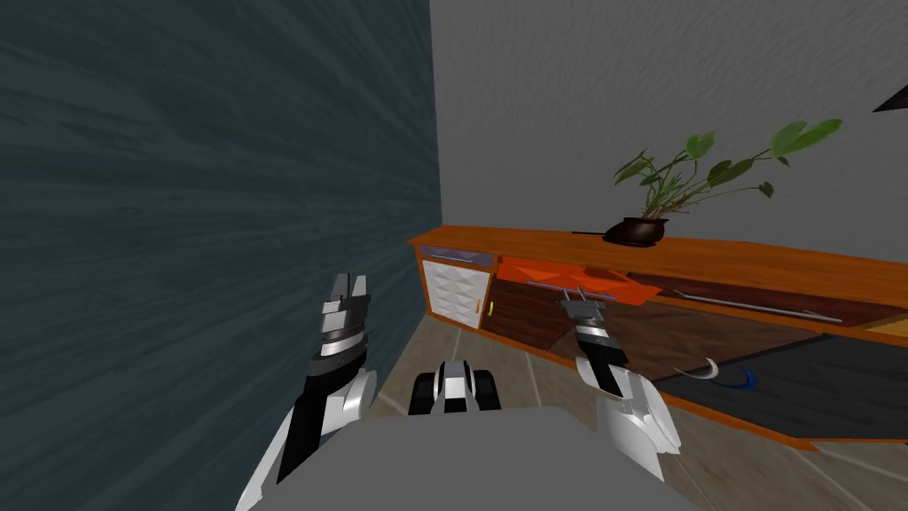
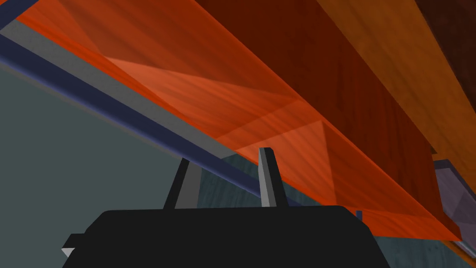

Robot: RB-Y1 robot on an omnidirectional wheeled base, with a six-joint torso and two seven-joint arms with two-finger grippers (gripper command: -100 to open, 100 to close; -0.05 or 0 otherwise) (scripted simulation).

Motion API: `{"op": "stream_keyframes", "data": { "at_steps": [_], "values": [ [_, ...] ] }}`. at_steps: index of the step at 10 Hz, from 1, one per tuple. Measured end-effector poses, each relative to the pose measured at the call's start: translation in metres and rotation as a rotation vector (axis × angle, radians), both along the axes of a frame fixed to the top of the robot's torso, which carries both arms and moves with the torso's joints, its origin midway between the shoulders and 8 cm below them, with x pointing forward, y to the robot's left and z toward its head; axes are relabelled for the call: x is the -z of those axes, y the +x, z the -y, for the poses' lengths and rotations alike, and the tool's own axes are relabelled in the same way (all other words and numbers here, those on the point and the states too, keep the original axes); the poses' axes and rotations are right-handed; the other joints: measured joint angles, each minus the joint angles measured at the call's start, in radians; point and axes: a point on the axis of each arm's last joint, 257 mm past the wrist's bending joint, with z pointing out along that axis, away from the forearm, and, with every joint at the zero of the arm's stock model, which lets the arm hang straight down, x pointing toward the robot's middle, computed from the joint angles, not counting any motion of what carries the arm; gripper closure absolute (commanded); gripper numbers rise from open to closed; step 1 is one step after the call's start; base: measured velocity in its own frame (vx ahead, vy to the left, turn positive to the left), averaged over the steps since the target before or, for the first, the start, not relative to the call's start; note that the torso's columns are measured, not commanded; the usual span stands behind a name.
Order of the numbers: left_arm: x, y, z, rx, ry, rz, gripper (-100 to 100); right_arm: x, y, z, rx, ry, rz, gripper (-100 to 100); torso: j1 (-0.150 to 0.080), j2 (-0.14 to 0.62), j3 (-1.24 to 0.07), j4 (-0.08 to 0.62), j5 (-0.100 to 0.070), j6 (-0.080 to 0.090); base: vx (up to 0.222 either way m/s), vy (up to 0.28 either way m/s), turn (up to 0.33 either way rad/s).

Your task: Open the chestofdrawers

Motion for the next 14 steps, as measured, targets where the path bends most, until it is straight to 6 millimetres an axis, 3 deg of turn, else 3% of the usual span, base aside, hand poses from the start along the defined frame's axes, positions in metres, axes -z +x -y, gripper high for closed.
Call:
{"op": "stream_keyframes", "data": {
  "at_steps": [10,14],
  "values": [
    [0.000,0.000,0.000,0.000,0.000,0.000,0,-0.031,0.084,-0.013,-0.214,0.015,-0.001,-100,0.008,0.001,0.000,-0.001,0.005,0.002,0.027,0.085,-0.203],
    [0.000,0.000,0.000,0.000,0.000,0.000,0,-0.041,0.106,-0.016,-0.273,0.010,-0.024,-100,0.009,0.007,0.004,0.005,0.009,0.004,0.020,0.058,-0.132]
  ]
}}
